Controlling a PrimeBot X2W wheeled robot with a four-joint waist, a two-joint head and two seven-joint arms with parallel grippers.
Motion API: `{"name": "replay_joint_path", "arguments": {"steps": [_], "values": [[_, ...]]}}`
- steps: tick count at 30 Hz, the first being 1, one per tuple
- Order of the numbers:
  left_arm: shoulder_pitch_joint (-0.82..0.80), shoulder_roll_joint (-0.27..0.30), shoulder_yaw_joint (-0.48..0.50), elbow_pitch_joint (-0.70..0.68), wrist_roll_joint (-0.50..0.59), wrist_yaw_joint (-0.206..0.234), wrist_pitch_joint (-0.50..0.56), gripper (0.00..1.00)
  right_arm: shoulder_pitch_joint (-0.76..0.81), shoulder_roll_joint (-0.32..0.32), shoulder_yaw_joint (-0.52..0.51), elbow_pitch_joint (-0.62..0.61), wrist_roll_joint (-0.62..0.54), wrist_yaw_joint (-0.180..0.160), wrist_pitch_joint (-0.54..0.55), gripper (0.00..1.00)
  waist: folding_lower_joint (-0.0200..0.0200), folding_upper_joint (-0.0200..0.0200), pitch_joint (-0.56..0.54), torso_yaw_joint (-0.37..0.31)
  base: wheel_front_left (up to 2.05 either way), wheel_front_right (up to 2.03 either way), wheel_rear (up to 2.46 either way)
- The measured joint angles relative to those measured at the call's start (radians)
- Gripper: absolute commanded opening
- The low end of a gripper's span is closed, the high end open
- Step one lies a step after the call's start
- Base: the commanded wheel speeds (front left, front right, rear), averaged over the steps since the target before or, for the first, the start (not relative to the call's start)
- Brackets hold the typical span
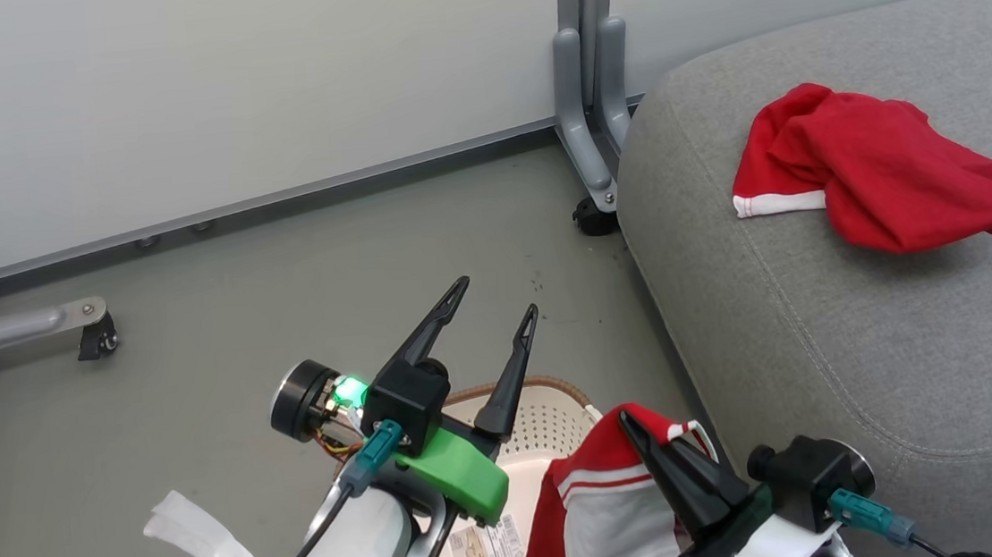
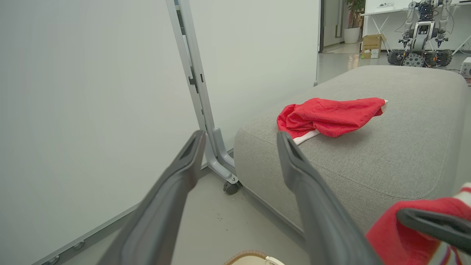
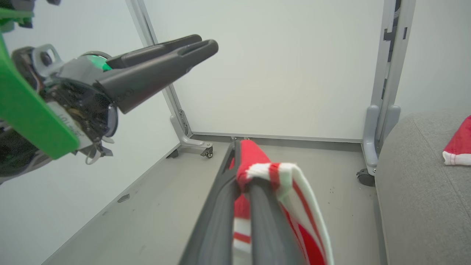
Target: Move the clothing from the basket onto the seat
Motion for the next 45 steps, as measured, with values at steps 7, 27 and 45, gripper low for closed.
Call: {"name": "replay_joint_path", "arguments": {"steps": [7, 27, 45], "values": [[0.019, 0.024, 0.004, -0.013, -0.007, 0.010, -0.009, 1.00, -0.014, 0.010, -0.033, -0.045, -0.049, 0.000, 0.000, 0.00, 0.0000, 0.0000, 0.004, -0.035, 0.00, 0.00, 0.00], [0.143, 0.121, 0.063, -0.196, 0.002, 0.046, -0.038, 1.00, -0.035, 0.077, -0.175, -0.279, -0.188, 0.000, 0.000, 0.00, 0.0000, 0.0000, 0.098, -0.296, 0.00, 0.00, 0.00], [0.018, 0.178, 0.031, -0.277, 0.041, -0.018, 0.053, 1.00, -0.364, 0.113, -0.446, -0.397, -0.290, 0.000, 0.000, 0.00, 0.0000, 0.0000, 0.362, -0.379, 0.00, 0.00, 0.00]]}}
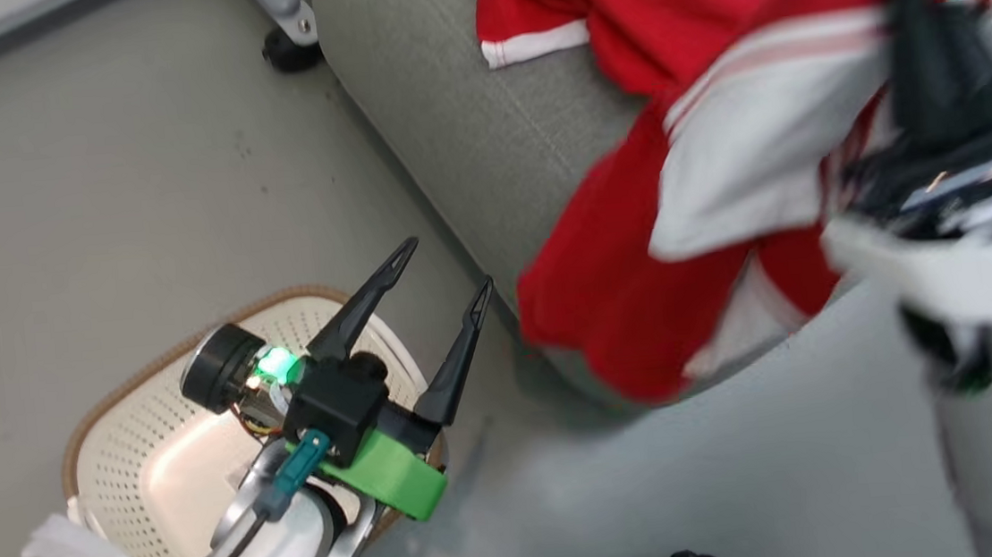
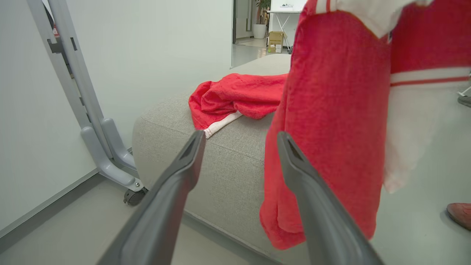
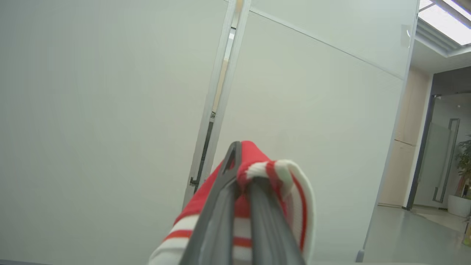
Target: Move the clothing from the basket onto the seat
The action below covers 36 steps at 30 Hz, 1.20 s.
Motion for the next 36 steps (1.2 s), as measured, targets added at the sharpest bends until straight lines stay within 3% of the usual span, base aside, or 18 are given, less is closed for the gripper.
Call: {"name": "replay_joint_path", "arguments": {"steps": [3, 8, 13, 17, 20, 26, 34, 35, 36], "values": [[-0.014, -0.002, 0.006, -0.035, -0.070, -0.033, 0.067, 1.00, -0.191, -0.067, -0.087, -0.019, -0.003, 0.000, 0.000, 0.00, 0.0001, 0.0001, 0.066, 0.014, 0.00, 0.00, 0.00], [-0.091, 0.040, -0.003, -0.105, -0.074, -0.070, 0.130, 1.00, -0.477, -0.186, -0.257, -0.017, 0.009, 0.000, 0.000, 0.00, 0.0002, 0.0000, 0.176, 0.047, 0.00, 0.00, 0.00], [-0.136, 0.071, -0.005, -0.147, -0.081, -0.085, 0.144, 1.00, -0.663, -0.354, -0.321, 0.089, 0.017, 0.000, 0.000, 0.00, 0.0002, 0.0000, 0.281, 0.096, 0.00, 0.00, 0.00], [-0.147, 0.085, 0.000, -0.172, -0.081, -0.085, 0.151, 1.00, -0.697, -0.421, -0.360, 0.228, 0.027, 0.000, 0.000, 0.00, 0.0001, 0.0000, 0.352, 0.138, 0.00, 0.00, 0.00], [-0.157, 0.092, 0.005, -0.180, -0.075, -0.080, 0.143, 1.00, -0.642, -0.416, -0.387, 0.326, 0.025, 0.000, 0.000, 0.00, 0.0001, 0.0000, 0.398, 0.166, 0.00, 0.00, 0.00], [-0.158, 0.098, 0.011, -0.172, -0.073, -0.066, 0.132, 1.00, -0.475, -0.287, -0.481, 0.490, -0.003, 0.000, 0.000, 0.00, 0.0001, 0.0000, 0.464, 0.205, 0.00, 0.00, 0.00], [-0.157, 0.102, 0.009, -0.165, -0.063, -0.049, 0.116, 1.00, -0.336, -0.232, -0.508, 0.630, -0.061, 0.000, 0.000, 0.00, 0.0000, 0.0000, 0.450, 0.218, 0.00, 0.00, 0.00], [-0.157, 0.102, 0.009, -0.161, -0.063, -0.049, 0.114, 1.00, -0.326, -0.226, -0.514, 0.640, -0.064, 0.000, 0.000, 0.24, 0.0000, 0.0000, 0.444, 0.219, 0.00, 0.00, 0.00], [-0.156, 0.101, 0.008, -0.155, -0.059, -0.045, 0.107, 1.00, -0.314, -0.219, -0.529, 0.646, -0.068, 0.000, 0.000, 1.00, 0.0000, 0.0000, 0.437, 0.219, 0.00, 0.00, 0.00]]}}
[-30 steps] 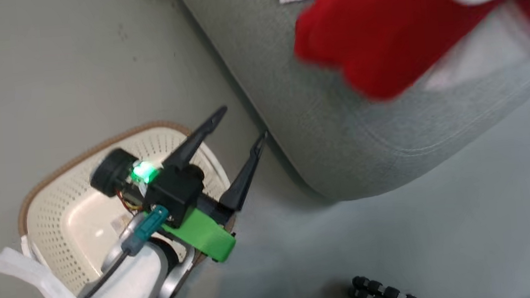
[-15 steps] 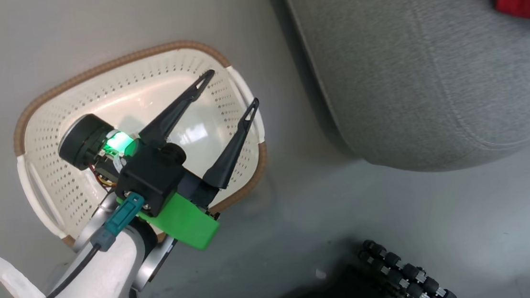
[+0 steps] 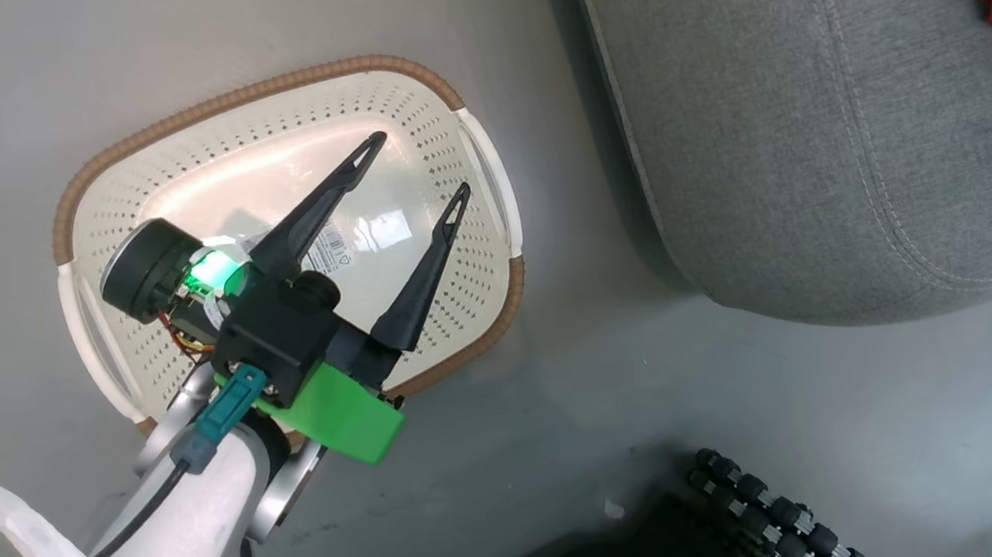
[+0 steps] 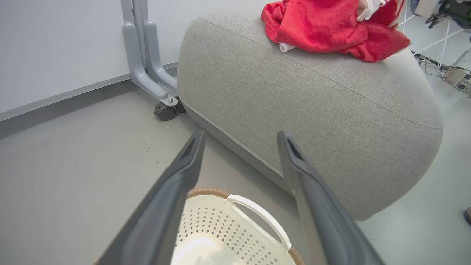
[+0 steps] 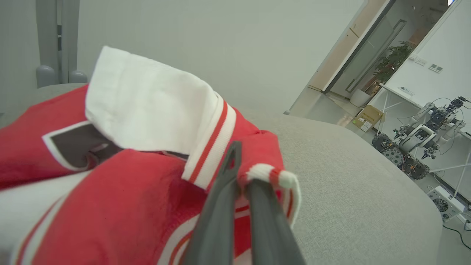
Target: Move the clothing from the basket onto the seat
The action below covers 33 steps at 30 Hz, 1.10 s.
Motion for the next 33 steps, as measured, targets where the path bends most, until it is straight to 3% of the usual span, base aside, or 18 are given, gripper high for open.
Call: {"name": "replay_joint_path", "arguments": {"steps": [8, 16, 21, 28, 33], "values": [[0.019, -0.045, -0.006, 0.081, -0.005, 0.023, -0.084, 1.00, 0.154, 0.075, -0.043, -0.104, -0.029, 0.000, 0.000, 1.00, -0.0001, 0.0000, -0.084, 0.017, 0.00, 0.00, 0.00], [0.123, -0.156, 0.026, 0.234, -0.079, 0.073, -0.186, 1.00, 0.400, 0.116, 0.170, -0.209, 0.017, 0.000, 0.000, 1.00, -0.0001, 0.0000, -0.243, 0.050, 0.00, 0.00, 0.00], [0.232, -0.241, 0.179, 0.216, -0.095, 0.132, -0.202, 1.00, 0.511, 0.185, 0.352, -0.210, 0.057, 0.000, 0.000, 1.00, -0.0002, 0.0000, -0.366, 0.091, 0.00, 0.00, 0.00], [0.448, -0.278, 0.344, 0.216, -0.037, 0.130, -0.201, 1.00, 0.617, 0.238, 0.576, -0.186, 0.101, 0.000, 0.000, 1.00, -0.0002, 0.0000, -0.543, 0.160, 0.00, 0.00, 0.00], [0.572, -0.293, 0.432, 0.196, 0.010, 0.126, -0.202, 1.00, 0.683, 0.247, 0.612, -0.230, 0.107, 0.000, 0.000, 1.00, -0.0002, 0.0000, -0.656, 0.211, 0.00, 0.00, 0.00]]}}
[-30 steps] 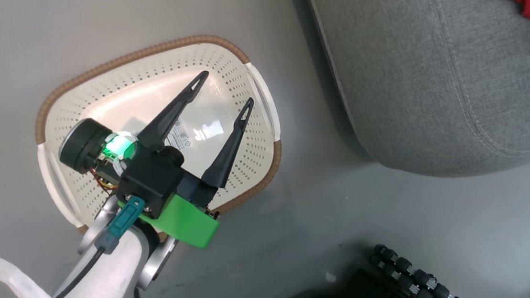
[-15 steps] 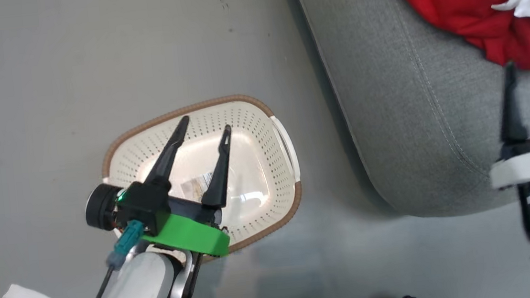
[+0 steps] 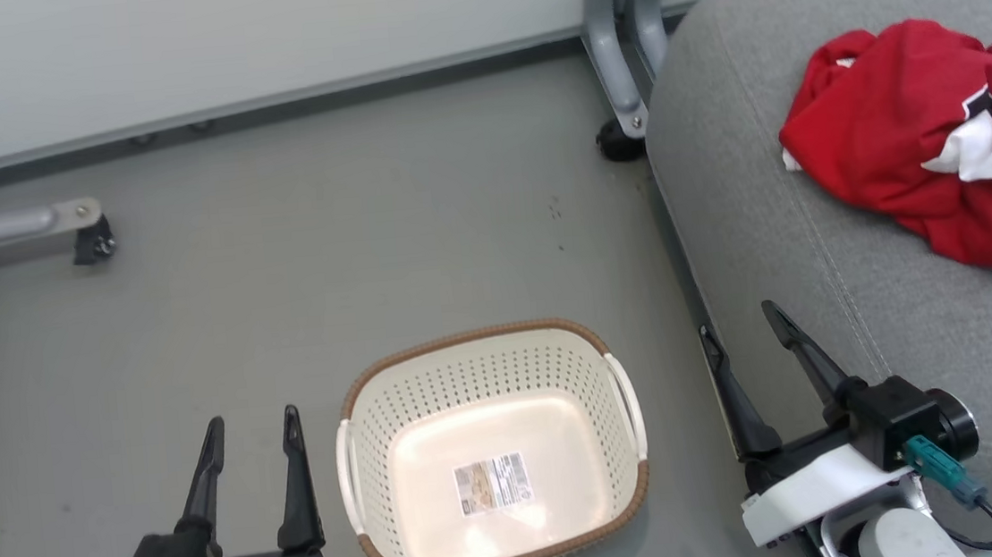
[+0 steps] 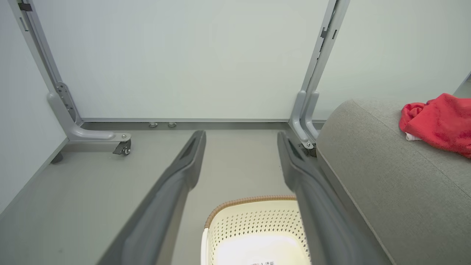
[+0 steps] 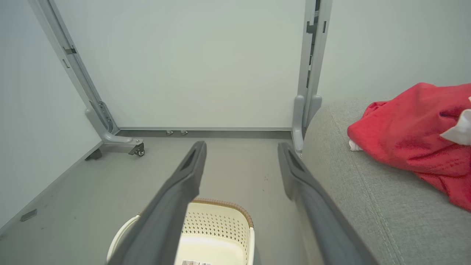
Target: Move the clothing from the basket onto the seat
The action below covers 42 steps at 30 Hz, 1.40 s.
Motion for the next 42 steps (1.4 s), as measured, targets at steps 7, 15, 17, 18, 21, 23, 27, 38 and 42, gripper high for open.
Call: {"name": "replay_joint_path", "arguments": {"steps": [7, 15, 17, 18, 21, 23, 27, 38, 42], "values": [[0.139, -0.026, 0.060, -0.056, 0.063, -0.035, 0.000, 1.00, 0.082, 0.007, -0.055, -0.069, -0.014, 0.000, 0.000, 1.00, 0.0000, 0.0000, -0.128, 0.067, 0.00, 0.00, 0.00], [0.210, -0.058, 0.088, -0.080, 0.100, -0.083, 0.000, 1.00, 0.162, 0.011, -0.061, -0.071, -0.036, 0.000, 0.000, 1.00, 0.0000, 0.0000, -0.228, 0.117, 0.00, 0.00, 0.00], [0.213, -0.062, 0.089, -0.080, 0.113, -0.097, 0.000, 1.00, 0.174, 0.010, -0.058, -0.062, -0.043, 0.000, 0.000, 1.00, 0.0000, 0.0000, -0.241, 0.124, 0.00, 0.00, 0.00], [0.215, -0.065, 0.092, -0.080, 0.118, -0.102, 0.000, 1.00, 0.179, 0.010, -0.057, -0.060, -0.045, 0.000, 0.000, 1.00, 0.0000, 0.0000, -0.246, 0.126, 0.00, 0.00, 0.00], [0.216, -0.071, 0.103, -0.080, 0.125, -0.111, 0.000, 1.00, 0.184, 0.010, -0.060, -0.056, -0.047, 0.000, 0.000, 1.00, 0.0000, 0.0000, -0.252, 0.125, 0.00, 0.00, 0.00], [0.216, -0.074, 0.108, -0.080, 0.129, -0.114, 0.000, 1.00, 0.186, 0.010, -0.060, -0.053, -0.050, 0.000, 0.000, 1.00, 0.0000, 0.0000, -0.251, 0.120, 0.00, 0.00, 0.00], [0.216, -0.077, 0.114, -0.077, 0.134, -0.123, 0.000, 1.00, 0.187, 0.010, -0.068, -0.051, -0.050, 0.000, 0.000, 1.00, 0.0000, 0.0000, -0.251, 0.107, 0.00, 0.00, 0.00], [0.215, -0.079, 0.118, -0.068, 0.143, -0.135, 0.000, 1.00, 0.191, 0.011, -0.085, -0.056, -0.052, 0.000, 0.000, 1.00, 0.0000, 0.0000, -0.241, 0.085, 0.00, 0.00, 0.00], [0.213, -0.079, 0.113, -0.064, 0.143, -0.132, 0.000, 1.00, 0.193, 0.011, -0.088, -0.057, -0.052, 0.000, 0.000, 1.00, 0.0000, 0.0000, -0.239, 0.087, 0.00, 0.00, 0.00]]}}
